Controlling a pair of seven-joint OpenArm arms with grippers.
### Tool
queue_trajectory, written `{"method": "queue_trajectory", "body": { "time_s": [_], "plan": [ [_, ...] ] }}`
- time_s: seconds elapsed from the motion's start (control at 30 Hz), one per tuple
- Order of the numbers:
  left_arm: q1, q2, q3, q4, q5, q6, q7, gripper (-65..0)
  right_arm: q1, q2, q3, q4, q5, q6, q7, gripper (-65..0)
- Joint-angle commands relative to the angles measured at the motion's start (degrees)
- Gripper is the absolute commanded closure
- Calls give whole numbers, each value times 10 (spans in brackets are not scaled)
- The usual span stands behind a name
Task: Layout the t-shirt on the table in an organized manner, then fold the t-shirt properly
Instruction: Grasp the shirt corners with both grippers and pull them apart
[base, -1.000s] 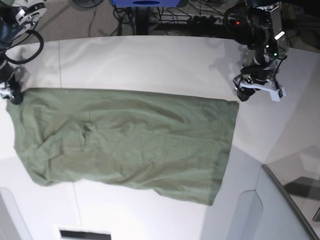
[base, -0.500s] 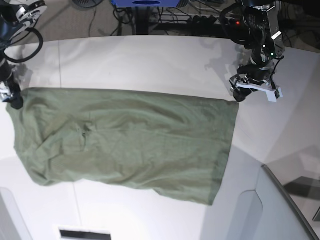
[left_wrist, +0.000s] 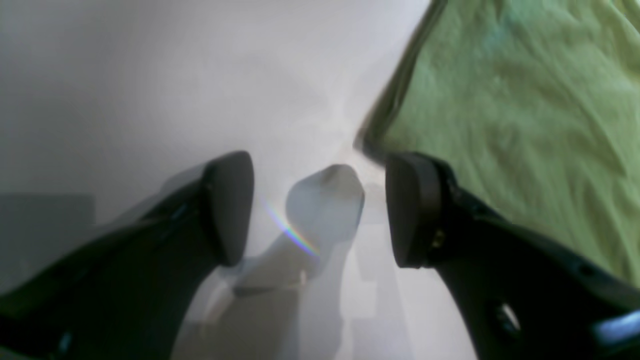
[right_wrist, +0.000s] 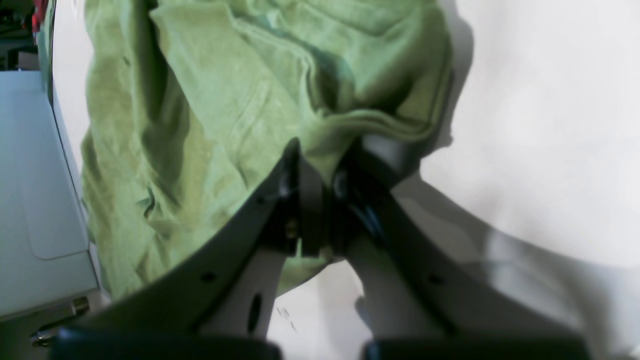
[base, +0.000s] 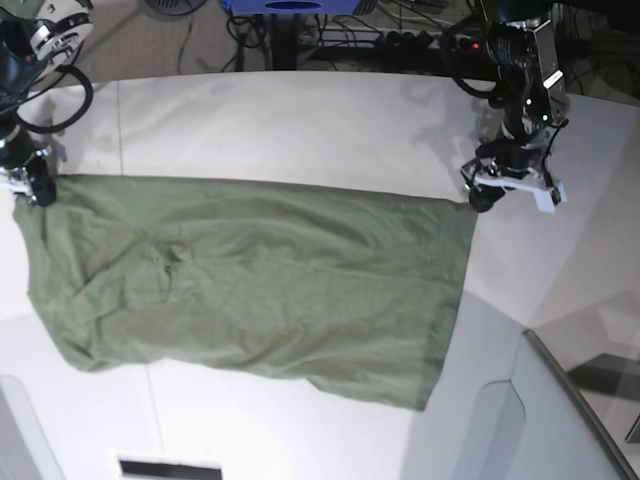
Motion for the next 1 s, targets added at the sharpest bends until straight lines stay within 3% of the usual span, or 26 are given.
{"method": "queue_trajectory", "body": {
  "time_s": [0.0, 0.37, 0.53, 0.63, 0.77, 0.97],
  "plan": [
    [-11, -2, 3, -9, -1, 0, 12, -397, 6, 10, -1, 6, 2, 3, 1, -2],
    [-77, 9, 8, -98, 1, -1, 12, -395, 6, 10, -2, 6, 2, 4, 1, -2],
    [-78, 13, 57, -104, -1, -1, 12, -383, 5, 10, -2, 6, 1, 3, 1, -2],
    [-79, 14, 58, -104, -2, -1, 12, -262, 5, 10, -2, 7, 1, 3, 1, -2],
    [-80, 12, 56, -104, -3, -1, 12, 0, 3, 10, -2, 7, 0, 3, 0, -2],
    [-73, 12, 56, -60, -3, -1, 18, 0, -5, 9, -2, 49, 0, 3, -1, 0]
  ]
}}
